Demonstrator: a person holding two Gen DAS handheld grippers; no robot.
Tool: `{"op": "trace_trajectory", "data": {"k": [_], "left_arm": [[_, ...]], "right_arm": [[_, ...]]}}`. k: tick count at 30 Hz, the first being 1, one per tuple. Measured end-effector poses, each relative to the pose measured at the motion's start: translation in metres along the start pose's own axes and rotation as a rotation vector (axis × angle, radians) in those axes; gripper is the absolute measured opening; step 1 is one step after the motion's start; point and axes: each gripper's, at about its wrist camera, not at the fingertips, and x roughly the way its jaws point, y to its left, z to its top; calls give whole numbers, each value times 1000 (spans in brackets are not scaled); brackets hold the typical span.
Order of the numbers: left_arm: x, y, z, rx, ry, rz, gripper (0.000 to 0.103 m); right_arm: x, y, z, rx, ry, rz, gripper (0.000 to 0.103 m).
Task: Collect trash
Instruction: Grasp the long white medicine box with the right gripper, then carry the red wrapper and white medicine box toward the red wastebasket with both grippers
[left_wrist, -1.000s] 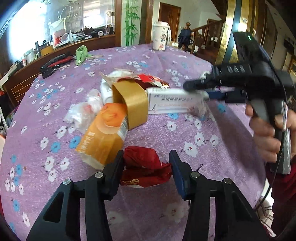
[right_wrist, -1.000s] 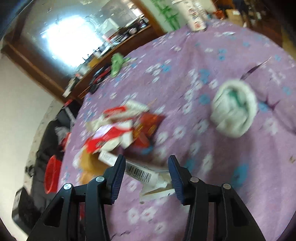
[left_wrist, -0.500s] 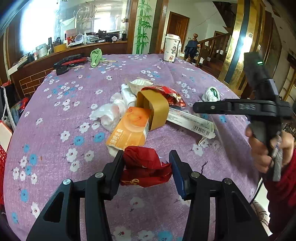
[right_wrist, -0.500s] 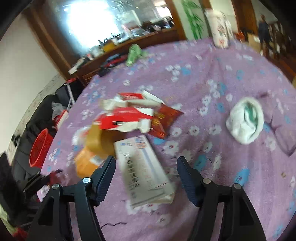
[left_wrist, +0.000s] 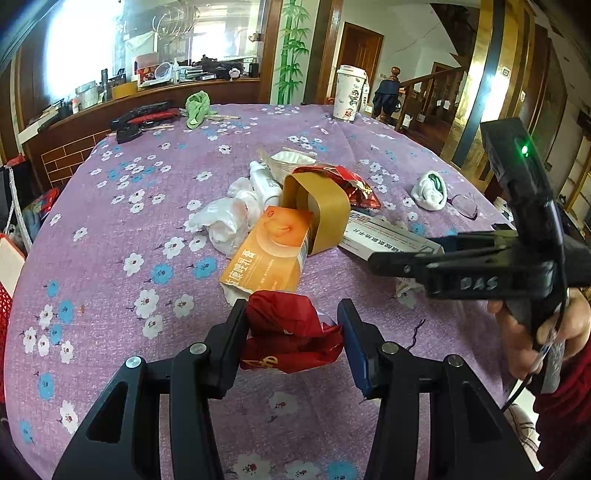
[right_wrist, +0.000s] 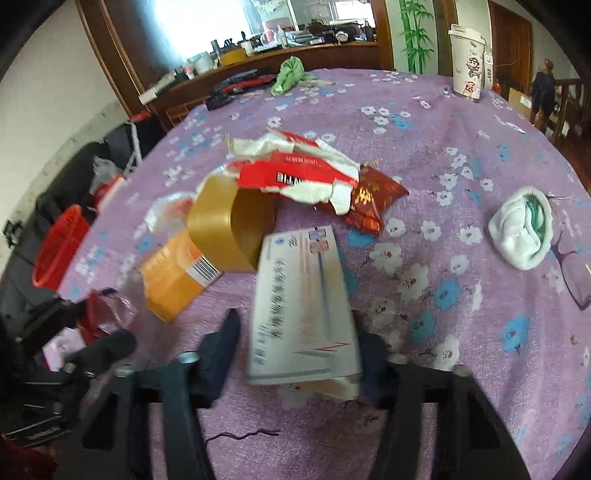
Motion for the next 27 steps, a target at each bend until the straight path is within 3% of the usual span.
{"op": "trace_trajectory", "data": {"k": [15,27], "left_arm": [[-8,2,-2,-13,-25,9,48],[-21,10,-4,-32,-53,20,48]], "right_arm": [[-58,6,-37,46,-132,14,52],[-79,26,-38,46,-181,39,52]]}}
